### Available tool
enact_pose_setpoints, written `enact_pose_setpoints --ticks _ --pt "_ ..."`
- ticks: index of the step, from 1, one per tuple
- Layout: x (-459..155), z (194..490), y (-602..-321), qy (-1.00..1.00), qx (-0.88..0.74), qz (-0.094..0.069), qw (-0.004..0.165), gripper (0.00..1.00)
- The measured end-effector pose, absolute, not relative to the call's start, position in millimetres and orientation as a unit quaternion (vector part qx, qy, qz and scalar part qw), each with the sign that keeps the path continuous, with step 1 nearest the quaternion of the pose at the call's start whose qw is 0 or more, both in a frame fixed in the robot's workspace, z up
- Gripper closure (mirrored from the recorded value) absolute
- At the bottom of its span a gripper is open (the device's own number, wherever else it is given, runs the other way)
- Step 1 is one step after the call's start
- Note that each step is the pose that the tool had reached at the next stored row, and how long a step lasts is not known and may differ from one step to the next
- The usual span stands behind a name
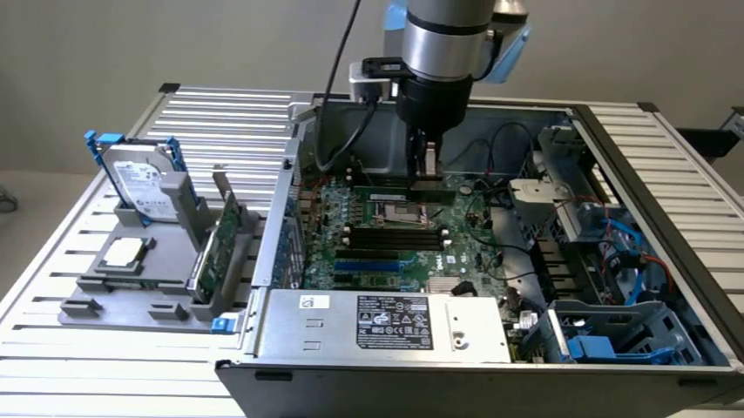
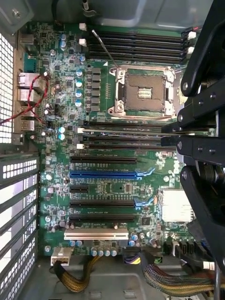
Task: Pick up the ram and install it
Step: 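Insert the ram into the slot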
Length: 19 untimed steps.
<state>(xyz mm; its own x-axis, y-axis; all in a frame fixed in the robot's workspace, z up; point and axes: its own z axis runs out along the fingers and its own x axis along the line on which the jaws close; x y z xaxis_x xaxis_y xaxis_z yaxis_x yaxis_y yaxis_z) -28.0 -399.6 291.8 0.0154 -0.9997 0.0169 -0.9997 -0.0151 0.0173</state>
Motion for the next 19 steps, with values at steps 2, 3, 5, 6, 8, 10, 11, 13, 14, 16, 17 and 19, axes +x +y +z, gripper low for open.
enact_pose_setpoints --ticks 2,3,5,6,8,10,11,13,14,16,17,19 --pt "-28 288 -400 -0.702 0.712 0.0 0.012 0.86" --pt "-28 286 -400 -0.701 0.713 -0.001 0.012 0.86" --pt "-28 283 -400 -0.7 0.714 -0.001 0.013 0.86" --pt "-28 281 -400 -0.699 0.715 -0.001 0.013 0.86" --pt "-28 277 -400 -0.697 0.717 -0.001 0.013 0.86" --pt "-28 274 -400 -0.694 0.72 -0.001 0.012 0.86" --pt "-28 272 -400 -0.692 0.722 -0.001 0.012 0.86" --pt "-28 269 -400 -0.691 0.723 -0.001 0.012 0.86" --pt "-28 267 -400 -0.691 0.723 -0.001 0.013 0.86" --pt "-29 264 -400 -0.691 0.723 -0.001 0.013 0.86" --pt "-28 263 -400 -0.691 0.723 -0.002 0.013 0.86" --pt "-28 260 -400 -0.691 0.723 -0.003 0.014 0.86"
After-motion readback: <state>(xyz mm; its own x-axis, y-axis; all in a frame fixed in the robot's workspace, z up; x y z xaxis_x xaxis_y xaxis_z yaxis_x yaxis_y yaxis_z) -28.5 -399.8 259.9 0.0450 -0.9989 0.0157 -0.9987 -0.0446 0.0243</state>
